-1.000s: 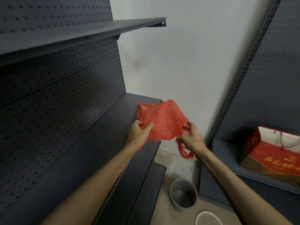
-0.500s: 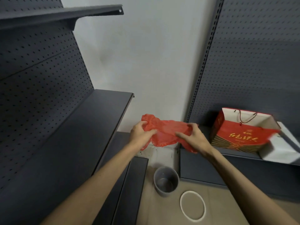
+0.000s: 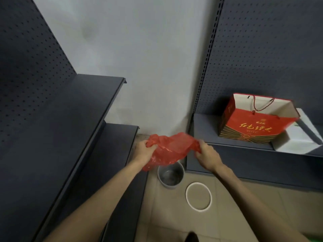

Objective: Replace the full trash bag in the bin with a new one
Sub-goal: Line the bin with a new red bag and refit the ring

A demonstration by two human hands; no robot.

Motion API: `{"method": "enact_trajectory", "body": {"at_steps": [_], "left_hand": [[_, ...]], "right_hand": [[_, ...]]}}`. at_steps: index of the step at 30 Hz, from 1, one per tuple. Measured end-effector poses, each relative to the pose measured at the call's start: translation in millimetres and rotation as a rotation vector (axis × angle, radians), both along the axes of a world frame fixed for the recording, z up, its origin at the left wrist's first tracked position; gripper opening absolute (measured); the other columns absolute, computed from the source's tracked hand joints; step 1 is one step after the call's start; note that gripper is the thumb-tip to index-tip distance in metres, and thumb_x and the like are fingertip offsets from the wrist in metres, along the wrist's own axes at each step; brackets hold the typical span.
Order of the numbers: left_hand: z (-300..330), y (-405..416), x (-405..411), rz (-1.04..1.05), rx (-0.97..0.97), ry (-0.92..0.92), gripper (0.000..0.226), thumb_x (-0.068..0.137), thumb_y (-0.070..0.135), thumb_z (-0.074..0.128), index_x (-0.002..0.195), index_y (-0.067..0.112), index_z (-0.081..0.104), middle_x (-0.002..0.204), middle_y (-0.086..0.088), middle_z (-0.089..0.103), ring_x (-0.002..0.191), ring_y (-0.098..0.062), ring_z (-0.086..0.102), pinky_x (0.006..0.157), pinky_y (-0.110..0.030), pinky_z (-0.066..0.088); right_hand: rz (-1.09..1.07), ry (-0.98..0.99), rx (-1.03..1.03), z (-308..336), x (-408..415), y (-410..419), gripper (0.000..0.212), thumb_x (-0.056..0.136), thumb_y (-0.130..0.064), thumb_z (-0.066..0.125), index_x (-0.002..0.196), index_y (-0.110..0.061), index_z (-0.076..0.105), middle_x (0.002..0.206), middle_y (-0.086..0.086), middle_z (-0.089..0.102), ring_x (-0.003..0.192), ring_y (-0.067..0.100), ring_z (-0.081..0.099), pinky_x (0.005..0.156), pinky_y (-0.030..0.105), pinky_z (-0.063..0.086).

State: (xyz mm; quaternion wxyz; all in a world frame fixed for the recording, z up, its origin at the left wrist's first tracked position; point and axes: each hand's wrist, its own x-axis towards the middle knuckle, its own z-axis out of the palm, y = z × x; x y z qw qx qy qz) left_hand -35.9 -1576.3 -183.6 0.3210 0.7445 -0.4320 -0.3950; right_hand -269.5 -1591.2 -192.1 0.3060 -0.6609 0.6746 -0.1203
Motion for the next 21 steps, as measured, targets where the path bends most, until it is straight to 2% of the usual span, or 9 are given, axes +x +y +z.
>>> {"method": "enact_trajectory", "body": {"at_steps": [3,6,8,12,14,18,21], "left_hand": [[-27,-10,-13,0.049,0.051,-0.018,0.016,0.085,0.020,0.071,0.098,0.011,0.073,0.086,-0.002,0.067,0.085,-0.019,0.065,0.064,-0.021,0.041],[-65,-26,-20,0.082,0.114,-0.024,0.013,0.084,0.026,0.071,0.093,0.017,0.074,0.089,-0.005,0.072,0.088,-0.023,0.068,0.075,-0.030,0.052],[-94,-36,-21,0.097,0.152,-0.014,0.006,0.084,0.027,0.071,0.084,0.021,0.071,0.087,-0.007,0.073,0.087,-0.025,0.069,0.076,-0.033,0.055],[-156,-48,-24,0.095,0.184,-0.008,0.011,0.086,0.021,0.070,0.094,0.015,0.073,0.088,-0.005,0.073,0.085,-0.022,0.068,0.069,-0.026,0.048],[-193,-51,-25,0.071,0.216,0.017,0.006,0.087,0.020,0.069,0.092,0.020,0.072,0.086,-0.003,0.073,0.082,-0.020,0.069,0.065,-0.024,0.049],[-279,-65,-24,-0.003,0.222,0.061,0.009,0.089,0.015,0.068,0.084,0.024,0.070,0.082,-0.001,0.073,0.078,-0.017,0.068,0.061,-0.022,0.052],[-329,-77,-22,0.022,0.240,0.106,0.006,0.090,0.011,0.066,0.093,0.014,0.070,0.084,-0.005,0.071,0.072,-0.015,0.066,0.052,-0.014,0.051]], "right_hand": [[0.084,0.084,-0.011,-27,-10,-13,0.025,0.096,-0.027,0.047,0.117,-0.023,0.059,0.107,0.010,0.071,0.099,0.035,0.065,0.084,0.043,0.052],[0.117,0.125,-0.033,-59,-19,-31,0.027,0.099,-0.025,0.043,0.121,-0.026,0.060,0.113,0.008,0.069,0.104,0.034,0.063,0.083,0.040,0.048],[0.132,0.140,0.012,-86,-25,-43,0.027,0.098,-0.025,0.043,0.119,-0.027,0.060,0.116,0.007,0.068,0.106,0.034,0.062,0.083,0.041,0.048],[0.141,0.121,0.092,-150,-34,-59,0.026,0.096,-0.022,0.044,0.113,-0.025,0.062,0.112,0.008,0.070,0.104,0.034,0.062,0.079,0.038,0.046],[0.138,0.107,0.102,-186,-35,-65,0.026,0.096,-0.019,0.044,0.111,-0.020,0.065,0.110,0.008,0.070,0.103,0.034,0.062,0.075,0.035,0.043],[0.143,0.074,0.121,-269,-32,-86,0.028,0.097,-0.018,0.044,0.113,-0.022,0.066,0.106,0.007,0.072,0.099,0.033,0.064,0.078,0.039,0.048],[0.128,0.016,0.138,-321,-27,-104,0.030,0.094,-0.019,0.045,0.115,-0.023,0.066,0.106,0.006,0.072,0.099,0.032,0.065,0.082,0.042,0.051]]}}
